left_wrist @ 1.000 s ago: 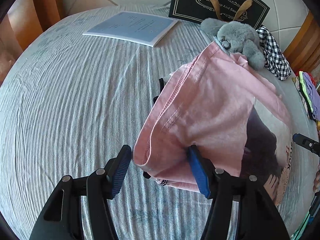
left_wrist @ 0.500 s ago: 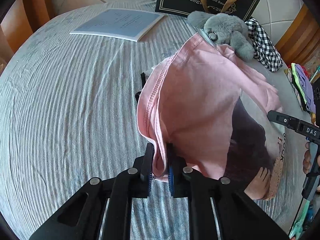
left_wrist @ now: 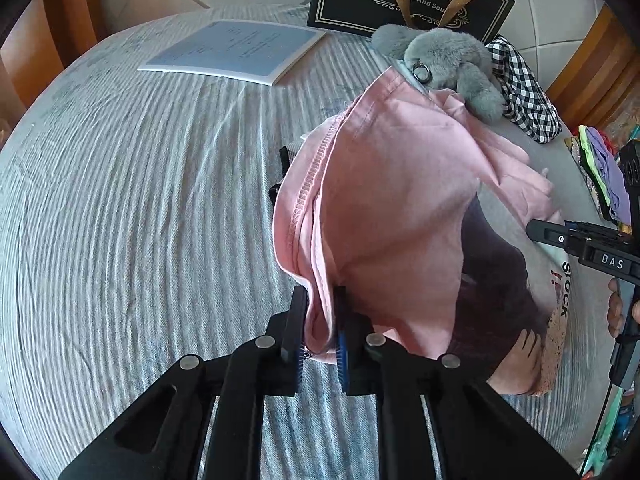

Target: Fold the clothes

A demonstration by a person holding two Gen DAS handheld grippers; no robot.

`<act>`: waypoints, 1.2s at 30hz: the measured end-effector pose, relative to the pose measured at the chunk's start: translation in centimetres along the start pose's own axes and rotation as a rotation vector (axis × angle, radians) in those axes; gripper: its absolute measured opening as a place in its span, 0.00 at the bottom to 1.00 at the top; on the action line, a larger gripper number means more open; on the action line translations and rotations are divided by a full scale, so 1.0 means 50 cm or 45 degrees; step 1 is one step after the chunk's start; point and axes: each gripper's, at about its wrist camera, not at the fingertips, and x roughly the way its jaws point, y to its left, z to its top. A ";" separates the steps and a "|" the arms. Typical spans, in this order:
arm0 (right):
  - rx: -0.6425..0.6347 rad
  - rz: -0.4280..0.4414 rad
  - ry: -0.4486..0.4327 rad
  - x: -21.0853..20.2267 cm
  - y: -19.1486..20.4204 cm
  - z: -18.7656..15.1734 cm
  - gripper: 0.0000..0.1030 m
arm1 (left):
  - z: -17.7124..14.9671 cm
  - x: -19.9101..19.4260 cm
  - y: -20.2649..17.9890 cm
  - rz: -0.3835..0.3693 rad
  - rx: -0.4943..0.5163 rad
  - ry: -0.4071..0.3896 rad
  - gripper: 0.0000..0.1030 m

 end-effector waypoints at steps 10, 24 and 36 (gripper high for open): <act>-0.081 -0.066 0.007 -0.003 0.009 0.000 0.31 | 0.005 0.009 0.000 0.010 0.007 -0.022 0.10; -0.153 -0.084 -0.049 -0.020 0.027 -0.005 0.13 | 0.007 0.013 -0.002 0.027 -0.047 -0.073 0.07; -0.218 -0.079 -0.264 -0.175 0.034 0.002 0.11 | -0.020 -0.156 -0.072 -0.003 -0.029 -0.261 0.07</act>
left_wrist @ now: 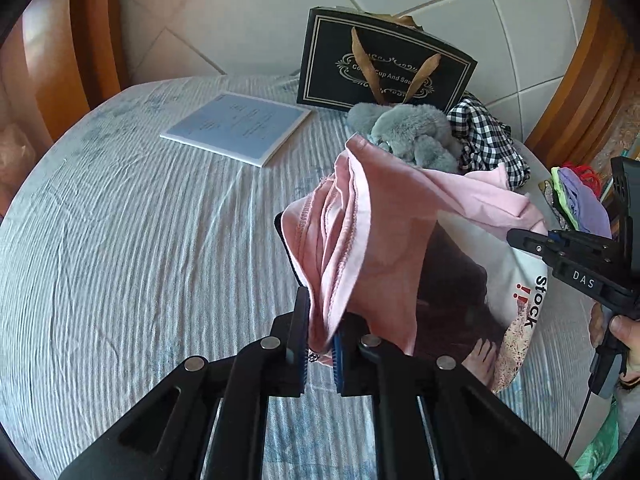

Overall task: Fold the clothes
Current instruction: 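Lift the folded pink shirt with both grippers and carry it toward the purple garment pile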

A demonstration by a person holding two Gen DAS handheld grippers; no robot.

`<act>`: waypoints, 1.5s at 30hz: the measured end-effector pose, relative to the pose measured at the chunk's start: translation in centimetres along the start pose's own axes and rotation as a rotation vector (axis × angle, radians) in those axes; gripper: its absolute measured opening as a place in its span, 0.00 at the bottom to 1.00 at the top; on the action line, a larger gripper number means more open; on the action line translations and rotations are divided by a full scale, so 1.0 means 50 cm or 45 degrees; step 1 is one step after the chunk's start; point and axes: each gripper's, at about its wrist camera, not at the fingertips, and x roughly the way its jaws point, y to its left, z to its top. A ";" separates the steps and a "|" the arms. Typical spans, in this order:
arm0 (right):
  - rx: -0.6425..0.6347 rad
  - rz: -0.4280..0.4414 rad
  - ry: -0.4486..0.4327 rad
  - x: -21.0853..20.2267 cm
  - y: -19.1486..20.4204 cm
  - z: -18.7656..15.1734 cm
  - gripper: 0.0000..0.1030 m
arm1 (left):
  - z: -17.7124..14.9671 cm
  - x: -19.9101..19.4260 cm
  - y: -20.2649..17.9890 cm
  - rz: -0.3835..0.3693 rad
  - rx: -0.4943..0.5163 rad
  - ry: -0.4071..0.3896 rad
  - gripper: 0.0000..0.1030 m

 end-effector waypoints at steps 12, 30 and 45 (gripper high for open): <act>-0.034 -0.108 -0.096 -0.154 -0.108 0.018 0.11 | 0.049 -0.053 -0.177 -0.084 0.106 -0.051 0.07; -0.065 -0.357 -0.206 -0.510 -0.765 0.121 0.11 | 0.276 -0.029 -0.891 -0.344 0.187 -0.250 0.07; 0.331 -0.264 -0.002 -0.369 -1.152 -0.117 0.47 | 0.185 0.303 -1.070 -0.030 0.210 0.086 0.21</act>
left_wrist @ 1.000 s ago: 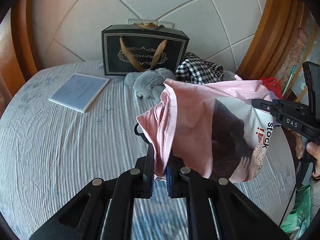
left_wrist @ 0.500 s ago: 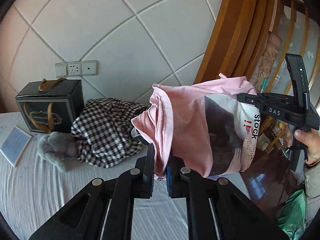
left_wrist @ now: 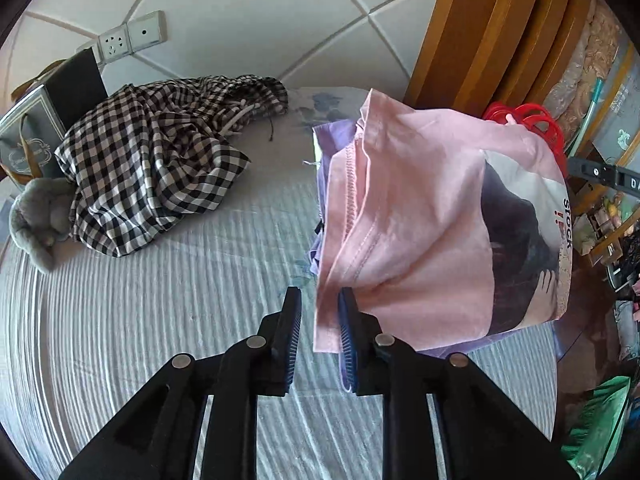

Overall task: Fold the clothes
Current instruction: 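Lift the folded pink shirt with both grippers and carry it toward the purple garment pile, then lower the folded shirt onto the purple garments and open both grippers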

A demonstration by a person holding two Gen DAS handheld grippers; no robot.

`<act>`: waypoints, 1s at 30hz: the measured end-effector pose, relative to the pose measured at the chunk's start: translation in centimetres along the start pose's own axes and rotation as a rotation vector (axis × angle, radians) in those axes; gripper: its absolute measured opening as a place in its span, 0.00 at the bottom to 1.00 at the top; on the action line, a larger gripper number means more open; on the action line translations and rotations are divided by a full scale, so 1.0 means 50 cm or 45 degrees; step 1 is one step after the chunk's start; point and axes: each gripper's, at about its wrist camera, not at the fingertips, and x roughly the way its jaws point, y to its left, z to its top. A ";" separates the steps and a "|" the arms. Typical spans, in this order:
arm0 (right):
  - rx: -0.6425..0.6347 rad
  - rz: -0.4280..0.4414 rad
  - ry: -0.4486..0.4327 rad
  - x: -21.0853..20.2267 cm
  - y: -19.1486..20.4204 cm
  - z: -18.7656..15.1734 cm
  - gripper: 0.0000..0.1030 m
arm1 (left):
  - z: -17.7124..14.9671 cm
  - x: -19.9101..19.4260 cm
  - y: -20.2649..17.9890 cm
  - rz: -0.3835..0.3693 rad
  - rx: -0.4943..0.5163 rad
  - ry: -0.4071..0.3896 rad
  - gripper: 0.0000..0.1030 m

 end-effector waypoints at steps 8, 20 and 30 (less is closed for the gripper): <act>0.085 0.135 -0.042 -0.030 0.025 -0.099 0.82 | -0.004 -0.090 -0.050 -0.076 0.116 -0.099 0.51; 0.145 0.116 -0.068 -0.071 0.090 -0.196 1.00 | -0.040 -0.111 -0.144 -0.121 0.176 -0.095 0.77; 0.125 0.045 -0.054 -0.081 0.121 -0.220 1.00 | -0.061 -0.116 -0.162 -0.130 0.206 -0.091 0.77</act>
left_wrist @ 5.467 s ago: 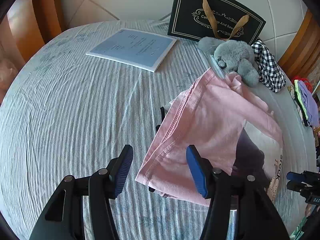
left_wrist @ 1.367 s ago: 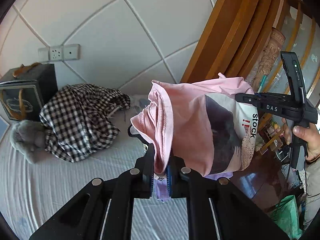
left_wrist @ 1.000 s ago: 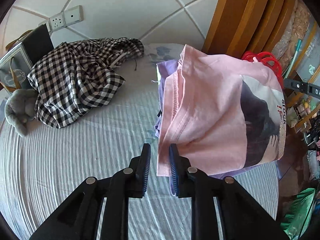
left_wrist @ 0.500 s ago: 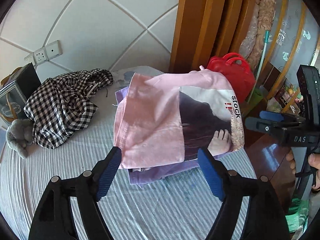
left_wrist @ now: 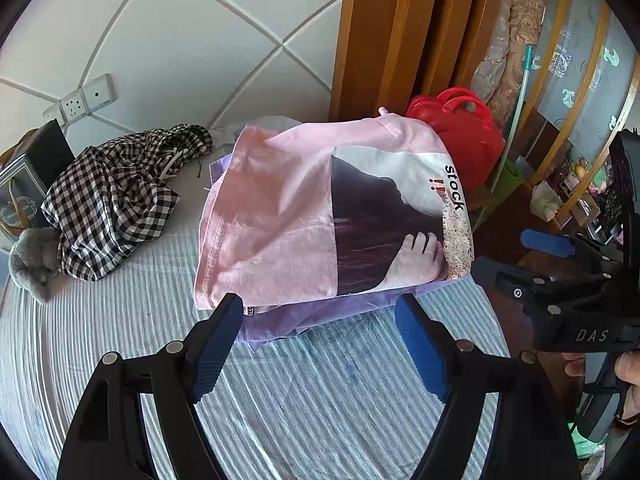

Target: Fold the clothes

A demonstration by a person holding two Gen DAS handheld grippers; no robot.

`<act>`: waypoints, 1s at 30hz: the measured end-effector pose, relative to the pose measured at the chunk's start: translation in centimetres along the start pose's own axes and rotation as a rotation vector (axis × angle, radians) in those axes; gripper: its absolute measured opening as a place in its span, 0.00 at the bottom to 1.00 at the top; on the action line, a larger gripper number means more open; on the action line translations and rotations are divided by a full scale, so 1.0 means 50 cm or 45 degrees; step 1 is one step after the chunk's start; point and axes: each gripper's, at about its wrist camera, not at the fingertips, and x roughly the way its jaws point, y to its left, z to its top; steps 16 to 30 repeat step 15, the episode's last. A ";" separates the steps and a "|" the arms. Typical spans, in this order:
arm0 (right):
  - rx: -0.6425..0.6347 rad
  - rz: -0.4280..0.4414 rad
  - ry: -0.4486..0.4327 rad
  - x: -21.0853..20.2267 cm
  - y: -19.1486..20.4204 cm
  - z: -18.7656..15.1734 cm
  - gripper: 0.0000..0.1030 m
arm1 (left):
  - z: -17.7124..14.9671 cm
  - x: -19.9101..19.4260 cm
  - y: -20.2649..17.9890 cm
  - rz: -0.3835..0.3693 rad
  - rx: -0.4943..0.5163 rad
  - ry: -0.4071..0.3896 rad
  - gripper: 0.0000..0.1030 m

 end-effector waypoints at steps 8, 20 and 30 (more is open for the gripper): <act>-0.028 -0.060 -0.003 -0.002 0.013 -0.004 1.00 | -0.006 0.000 0.002 -0.001 -0.018 0.020 0.77; -0.047 -0.112 -0.009 0.003 0.018 -0.009 1.00 | -0.015 -0.008 -0.005 0.026 0.007 -0.010 0.77; -0.047 -0.112 -0.009 0.003 0.018 -0.009 1.00 | -0.015 -0.008 -0.005 0.026 0.007 -0.010 0.77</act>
